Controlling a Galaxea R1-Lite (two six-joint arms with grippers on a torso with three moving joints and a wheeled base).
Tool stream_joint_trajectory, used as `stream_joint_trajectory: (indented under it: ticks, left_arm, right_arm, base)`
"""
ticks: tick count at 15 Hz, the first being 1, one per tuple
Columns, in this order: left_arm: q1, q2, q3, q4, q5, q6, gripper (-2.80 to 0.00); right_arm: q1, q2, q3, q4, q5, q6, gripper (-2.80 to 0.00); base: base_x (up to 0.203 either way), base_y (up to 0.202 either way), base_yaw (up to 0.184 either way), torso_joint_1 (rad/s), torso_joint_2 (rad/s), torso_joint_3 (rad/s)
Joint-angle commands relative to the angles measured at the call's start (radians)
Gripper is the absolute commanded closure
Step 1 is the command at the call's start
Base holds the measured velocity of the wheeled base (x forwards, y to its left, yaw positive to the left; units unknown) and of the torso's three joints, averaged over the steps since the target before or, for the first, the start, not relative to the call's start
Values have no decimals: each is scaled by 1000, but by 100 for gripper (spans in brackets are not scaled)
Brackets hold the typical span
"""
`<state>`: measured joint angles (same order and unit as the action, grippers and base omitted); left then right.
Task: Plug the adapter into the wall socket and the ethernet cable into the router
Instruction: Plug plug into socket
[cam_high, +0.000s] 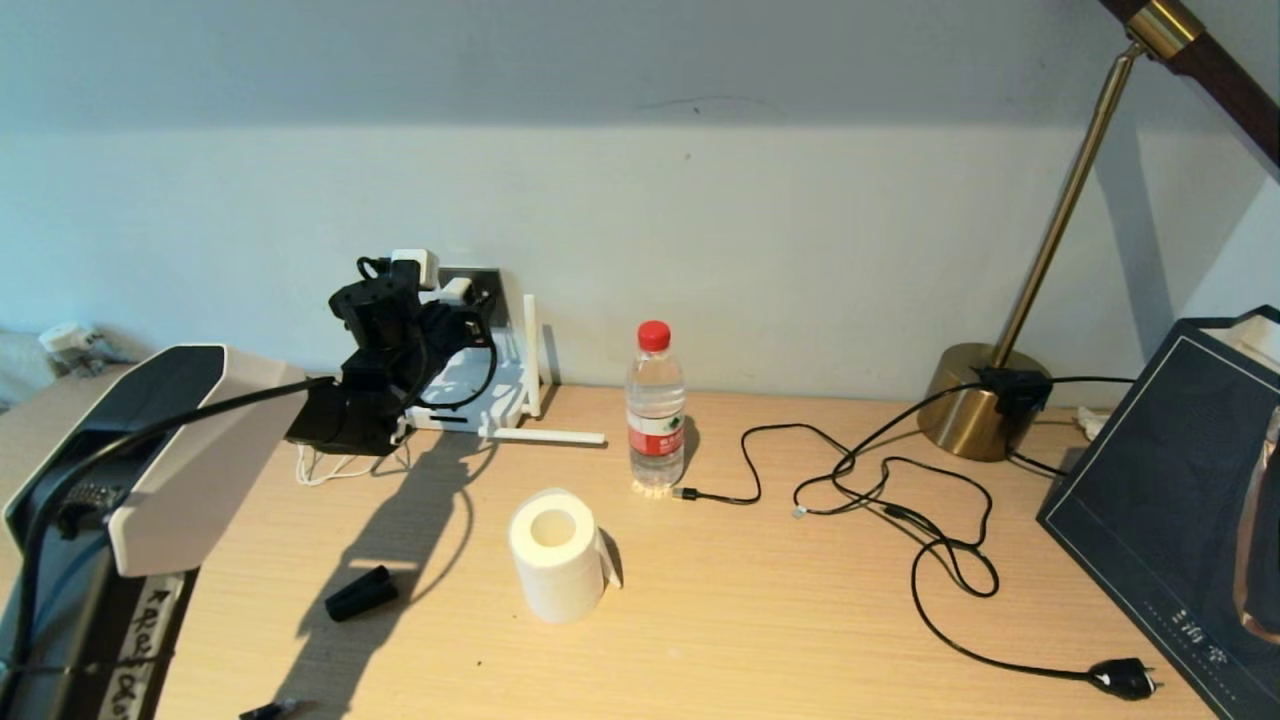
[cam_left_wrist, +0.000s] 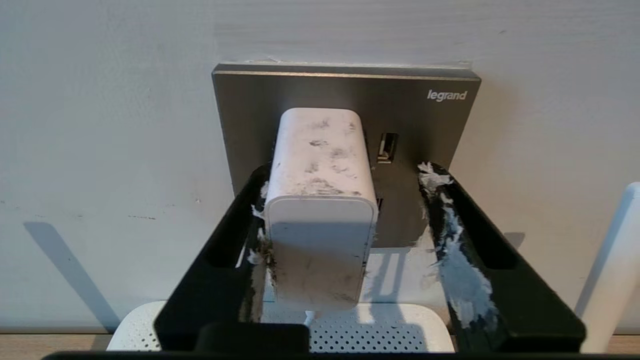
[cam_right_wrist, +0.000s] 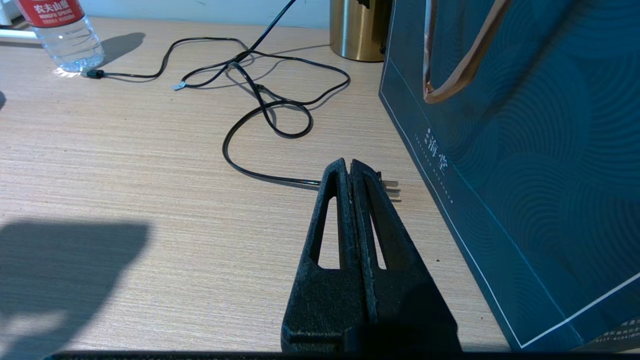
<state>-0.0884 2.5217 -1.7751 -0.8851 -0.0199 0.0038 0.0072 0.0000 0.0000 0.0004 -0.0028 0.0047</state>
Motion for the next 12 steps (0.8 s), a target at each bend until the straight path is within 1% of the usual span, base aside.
stream_joint_trajectory:
  ticks: [1, 4, 7, 10, 12]
  left_arm:
    - [-5, -13, 12, -8, -2, 1, -280]
    - [-6, -45, 60, -12, 1, 1, -280]
    - [-5, -54, 76, -37, 19, 4, -280]
    - [-9, -89, 125, -54, 18, 5, -280]
    - [-13, -111, 129, -60, 20, 7, -280]
  right_arm:
    - [0, 1, 0, 0, 0, 0, 0]
    - [0, 2, 0, 0, 0, 0, 0]
    - [0, 2, 0, 0, 0, 0, 0]
    - [0, 2, 0, 0, 0, 0, 0]
    - [0, 2, 0, 0, 0, 0, 0]
  base:
    - [0, 0, 0, 0, 0, 0]
    - [0, 0, 0, 0, 0, 0]
    - [0, 0, 0, 0, 0, 0]
    - [0, 0, 0, 0, 0, 0]
    - [0, 0, 0, 0, 0, 0]
